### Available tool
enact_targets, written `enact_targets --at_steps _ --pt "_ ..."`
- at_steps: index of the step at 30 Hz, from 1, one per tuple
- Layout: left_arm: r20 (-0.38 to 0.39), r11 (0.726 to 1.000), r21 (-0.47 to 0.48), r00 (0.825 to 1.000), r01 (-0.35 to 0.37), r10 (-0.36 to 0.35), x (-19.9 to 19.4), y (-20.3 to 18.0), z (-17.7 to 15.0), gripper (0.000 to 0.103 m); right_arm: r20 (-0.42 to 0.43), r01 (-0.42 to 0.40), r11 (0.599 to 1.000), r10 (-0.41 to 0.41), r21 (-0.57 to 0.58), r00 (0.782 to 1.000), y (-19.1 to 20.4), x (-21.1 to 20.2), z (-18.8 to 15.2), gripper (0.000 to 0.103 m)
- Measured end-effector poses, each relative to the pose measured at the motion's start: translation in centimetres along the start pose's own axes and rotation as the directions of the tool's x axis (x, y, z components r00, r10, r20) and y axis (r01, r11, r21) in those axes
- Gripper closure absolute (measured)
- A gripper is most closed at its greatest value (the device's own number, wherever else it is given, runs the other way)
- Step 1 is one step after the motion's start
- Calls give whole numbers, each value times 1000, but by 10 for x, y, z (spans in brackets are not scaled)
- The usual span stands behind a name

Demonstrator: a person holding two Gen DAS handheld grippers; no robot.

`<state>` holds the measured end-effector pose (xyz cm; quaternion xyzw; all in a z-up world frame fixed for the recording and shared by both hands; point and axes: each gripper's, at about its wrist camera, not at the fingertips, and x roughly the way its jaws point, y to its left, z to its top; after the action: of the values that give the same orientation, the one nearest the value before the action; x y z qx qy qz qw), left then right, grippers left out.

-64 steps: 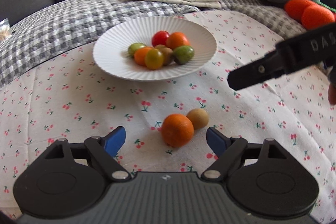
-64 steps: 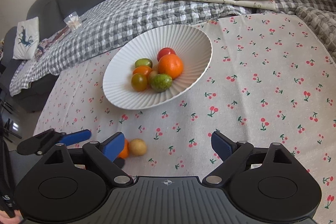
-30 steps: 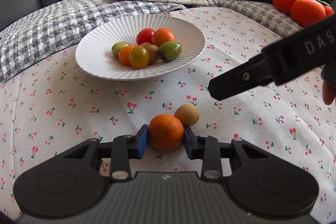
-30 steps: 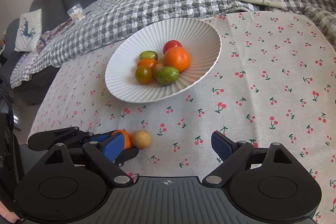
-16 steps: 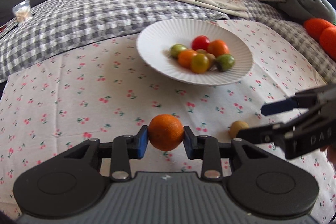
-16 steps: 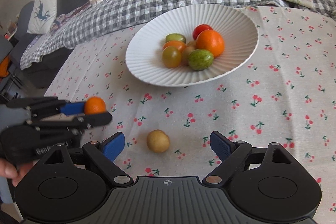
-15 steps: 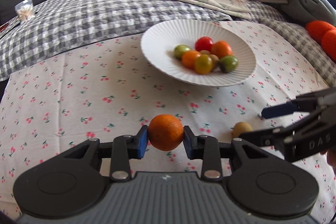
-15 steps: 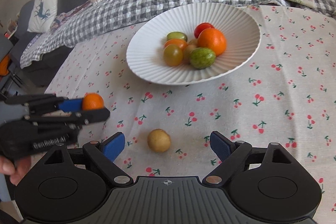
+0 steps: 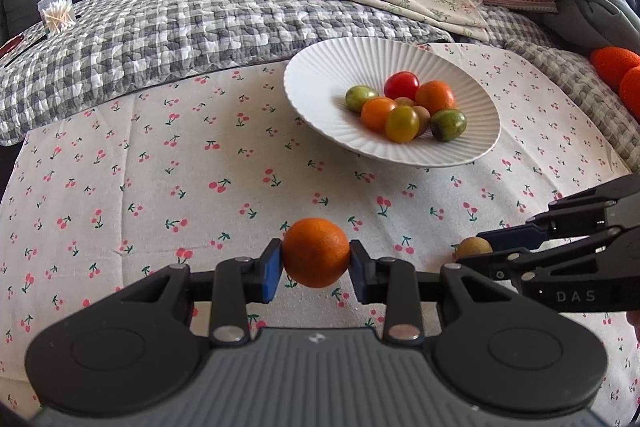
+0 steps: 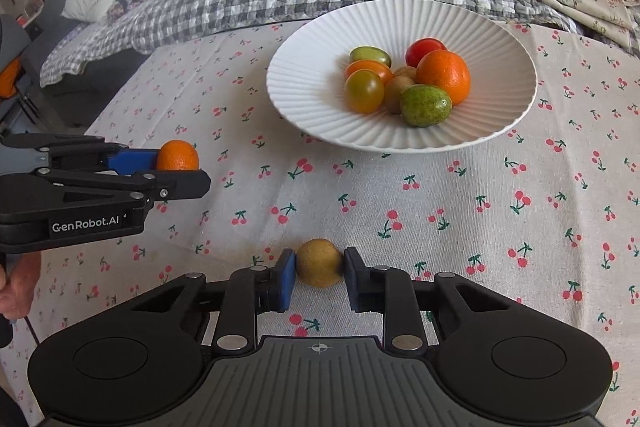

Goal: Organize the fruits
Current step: 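Lift both fruits and carry them over the white bowl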

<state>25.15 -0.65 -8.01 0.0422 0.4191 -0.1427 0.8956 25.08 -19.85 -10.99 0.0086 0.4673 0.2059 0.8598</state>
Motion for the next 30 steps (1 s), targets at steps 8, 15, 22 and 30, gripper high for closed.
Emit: enact_targets --at_steps 8,15,22,30 --pt "26 1000 -20 1000 2 -2 -7 -1 5 70 25 -13 1000 13 23 1000 -10 -21 6 78" --pt "75 1000 -24 997 2 -1 -19 -10 15 70 66 -24 999 22 35 998 -14 -51 16 78" --pt "119 1000 17 993 -21 19 -19 -19 29 70 144 -5 998 -4 63 990 -32 -74 30 78" --pt "162 1000 8 987 -4 2 -2 -29 52 70 210 36 989 -66 145 976 -61 -70 48 78"
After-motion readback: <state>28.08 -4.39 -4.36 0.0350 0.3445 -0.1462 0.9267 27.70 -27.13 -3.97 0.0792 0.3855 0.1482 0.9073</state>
